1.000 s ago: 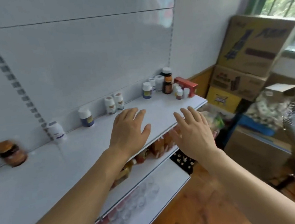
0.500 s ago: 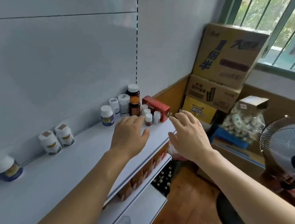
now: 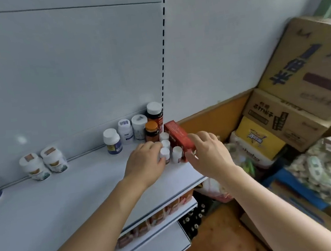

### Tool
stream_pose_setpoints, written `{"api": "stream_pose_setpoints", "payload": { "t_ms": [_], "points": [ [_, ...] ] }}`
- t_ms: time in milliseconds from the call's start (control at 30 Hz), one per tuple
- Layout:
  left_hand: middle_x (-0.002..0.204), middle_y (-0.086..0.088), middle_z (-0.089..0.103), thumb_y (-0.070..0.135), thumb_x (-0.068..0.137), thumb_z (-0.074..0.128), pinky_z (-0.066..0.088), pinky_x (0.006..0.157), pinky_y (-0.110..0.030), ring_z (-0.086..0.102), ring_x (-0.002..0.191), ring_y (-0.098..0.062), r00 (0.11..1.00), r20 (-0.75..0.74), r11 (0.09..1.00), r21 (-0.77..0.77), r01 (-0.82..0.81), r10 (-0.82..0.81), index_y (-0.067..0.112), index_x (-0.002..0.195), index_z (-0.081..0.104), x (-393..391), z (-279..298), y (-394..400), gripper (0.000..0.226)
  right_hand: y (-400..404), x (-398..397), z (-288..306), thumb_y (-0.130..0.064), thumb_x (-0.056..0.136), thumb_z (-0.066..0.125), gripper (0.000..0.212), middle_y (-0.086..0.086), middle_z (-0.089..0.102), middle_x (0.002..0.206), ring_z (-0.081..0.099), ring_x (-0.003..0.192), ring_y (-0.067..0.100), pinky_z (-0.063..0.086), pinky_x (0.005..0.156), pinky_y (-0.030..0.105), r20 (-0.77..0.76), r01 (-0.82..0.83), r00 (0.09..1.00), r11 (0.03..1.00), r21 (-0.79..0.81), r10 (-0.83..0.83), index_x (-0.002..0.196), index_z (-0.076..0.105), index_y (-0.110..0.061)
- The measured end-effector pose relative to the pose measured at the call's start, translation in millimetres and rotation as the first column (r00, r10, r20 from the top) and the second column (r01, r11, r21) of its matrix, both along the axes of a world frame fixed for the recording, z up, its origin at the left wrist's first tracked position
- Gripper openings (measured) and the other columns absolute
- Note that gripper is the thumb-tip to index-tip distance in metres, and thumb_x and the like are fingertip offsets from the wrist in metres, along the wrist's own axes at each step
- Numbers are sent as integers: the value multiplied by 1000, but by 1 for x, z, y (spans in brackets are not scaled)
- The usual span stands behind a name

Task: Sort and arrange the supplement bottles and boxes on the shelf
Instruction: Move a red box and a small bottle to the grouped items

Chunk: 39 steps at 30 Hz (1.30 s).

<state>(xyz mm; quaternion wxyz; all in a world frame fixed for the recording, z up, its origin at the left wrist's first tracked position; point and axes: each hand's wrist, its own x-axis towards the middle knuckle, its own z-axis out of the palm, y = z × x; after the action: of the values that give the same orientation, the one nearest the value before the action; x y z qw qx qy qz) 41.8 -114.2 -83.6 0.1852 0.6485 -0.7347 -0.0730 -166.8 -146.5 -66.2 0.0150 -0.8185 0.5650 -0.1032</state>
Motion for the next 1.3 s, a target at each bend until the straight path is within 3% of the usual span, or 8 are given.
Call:
{"api": "stream_pose_setpoints", "payload": {
  "t_ms": [100,267,467,567,700,800,967,1300],
  "points": [
    [117,1,60,33,94,55,45,80,-34,52,107,-23,997,-10,997,19,-74,74,19,118,58,-13,-7,-5,29,-23,-5,-5,-54,89,53,46,0,59,110,56,101,26,53,72,35,5,-86,996,994,64,86,125,50,-25],
    [109,2,62,32,94,57,43,69,-34,53,99,-21,985,-33,985,29,-170,171,18,108,55,-28,-16,-9,20,-39,-5,-14,-44,90,55,34,1,58,91,57,66,23,49,54,31,51,-150,988,986,66,147,113,50,-20],
    [101,1,64,30,94,57,43,62,-34,56,87,-22,973,-65,975,-11,-222,221,18,101,52,-36,-18,-11,14,-49,-16,-13,-46,90,55,30,-2,56,76,53,58,22,43,46,28,82,-158,983,983,-95,166,101,59,-19],
    [100,3,63,30,94,58,48,67,-35,59,87,-20,942,-200,962,10,-272,268,20,102,55,-29,-11,-9,14,-56,-27,2,-47,89,58,28,-4,59,75,53,63,19,34,48,24,137,-127,976,952,-277,170,93,65,-19],
    [97,11,64,32,93,61,53,76,-35,63,84,-10,856,-427,949,22,-314,292,29,99,59,-15,7,1,7,-58,-35,35,-40,90,53,31,1,66,92,58,78,22,48,59,31,317,-99,920,921,-376,229,107,65,-18],
    [95,16,67,36,91,64,55,77,-31,67,83,-4,768,-562,940,51,-338,307,36,94,63,-2,22,11,3,-52,-27,51,-33,90,53,27,1,65,102,59,85,20,51,67,35,498,-102,825,937,-335,268,111,62,-18],
    [98,9,70,33,90,68,59,78,-46,70,85,-15,636,-714,923,38,-382,293,37,97,69,20,37,40,8,-28,3,48,-33,89,53,24,-4,66,102,62,83,14,55,66,36,619,-217,724,952,-215,304,108,63,-24],
    [99,14,70,32,94,63,59,80,-41,67,86,-6,589,-730,859,-6,-512,346,34,102,68,67,53,126,10,33,55,65,-30,92,62,18,-15,69,94,67,86,7,59,67,33,739,-423,633,902,82,230,109,68,-32]
  ]
}}
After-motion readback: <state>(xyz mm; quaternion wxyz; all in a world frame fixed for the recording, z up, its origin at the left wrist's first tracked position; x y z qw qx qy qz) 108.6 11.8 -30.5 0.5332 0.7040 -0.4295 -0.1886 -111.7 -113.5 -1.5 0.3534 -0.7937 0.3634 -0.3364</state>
